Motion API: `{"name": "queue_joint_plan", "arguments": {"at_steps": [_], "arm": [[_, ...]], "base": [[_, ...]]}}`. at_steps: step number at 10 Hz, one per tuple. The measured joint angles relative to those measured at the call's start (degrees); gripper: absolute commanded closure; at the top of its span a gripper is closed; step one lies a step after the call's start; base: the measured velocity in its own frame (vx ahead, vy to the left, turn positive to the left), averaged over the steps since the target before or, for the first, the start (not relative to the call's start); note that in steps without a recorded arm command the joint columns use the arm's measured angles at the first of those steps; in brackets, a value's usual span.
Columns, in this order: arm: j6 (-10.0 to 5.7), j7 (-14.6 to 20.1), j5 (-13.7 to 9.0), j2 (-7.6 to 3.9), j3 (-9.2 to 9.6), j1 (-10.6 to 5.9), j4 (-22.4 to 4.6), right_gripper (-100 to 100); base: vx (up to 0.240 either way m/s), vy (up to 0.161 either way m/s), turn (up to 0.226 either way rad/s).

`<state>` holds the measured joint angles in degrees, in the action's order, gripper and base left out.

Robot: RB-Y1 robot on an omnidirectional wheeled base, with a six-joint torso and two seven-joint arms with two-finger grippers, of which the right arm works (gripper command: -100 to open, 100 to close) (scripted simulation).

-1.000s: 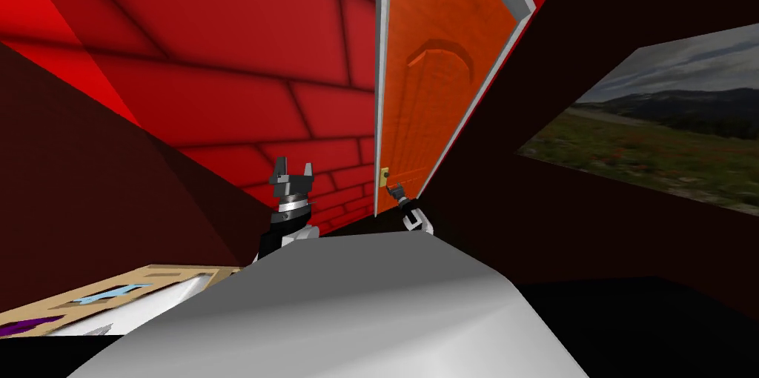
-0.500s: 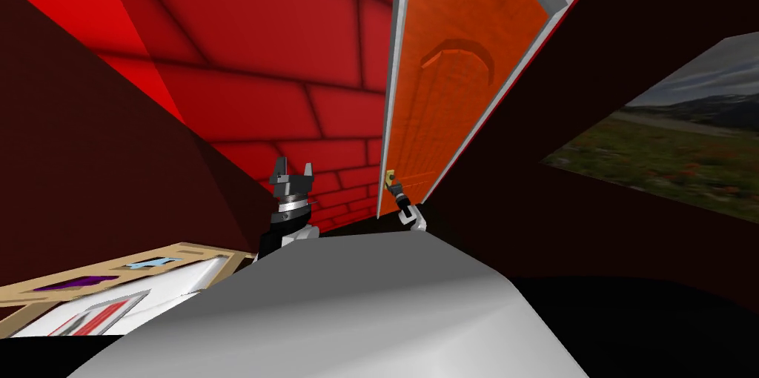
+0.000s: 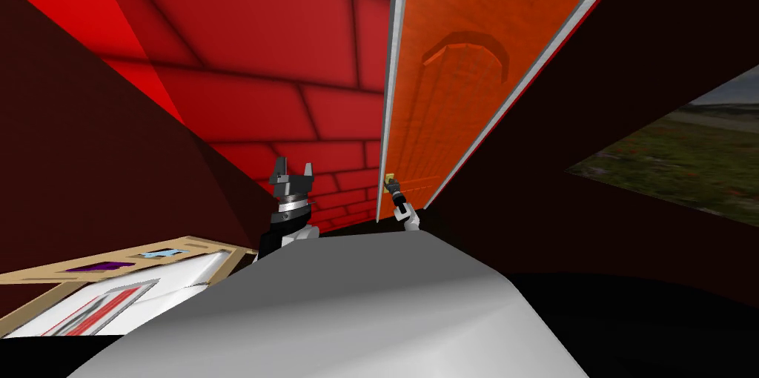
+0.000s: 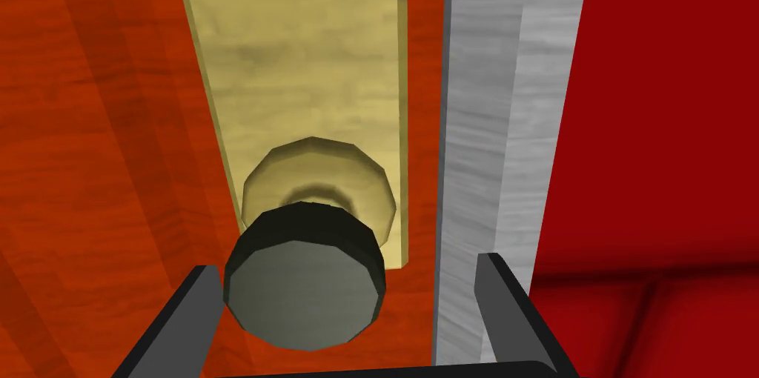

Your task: Pull the door open

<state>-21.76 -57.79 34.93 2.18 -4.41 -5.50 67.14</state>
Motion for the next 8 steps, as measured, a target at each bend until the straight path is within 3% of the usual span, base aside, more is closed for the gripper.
{"name": "queue_joint_plan", "arguments": {"at_steps": [1, 6, 8], "arm": [[0.01, -0.22, 0.0, 0.1, -0.1, -0.11, -0.13, 100], [0.1, 0.02, -0.03, -0.18, -0.21, -0.02, 0.02, 100], [0.21, 0.83, -0.69, -0.45, -0.16, 0.15, 0.3, 100]], "base": [[-0.004, 0.005, -0.016], [-0.003, 0.005, -0.005], [-0.032, -0.005, 0.072]]}}
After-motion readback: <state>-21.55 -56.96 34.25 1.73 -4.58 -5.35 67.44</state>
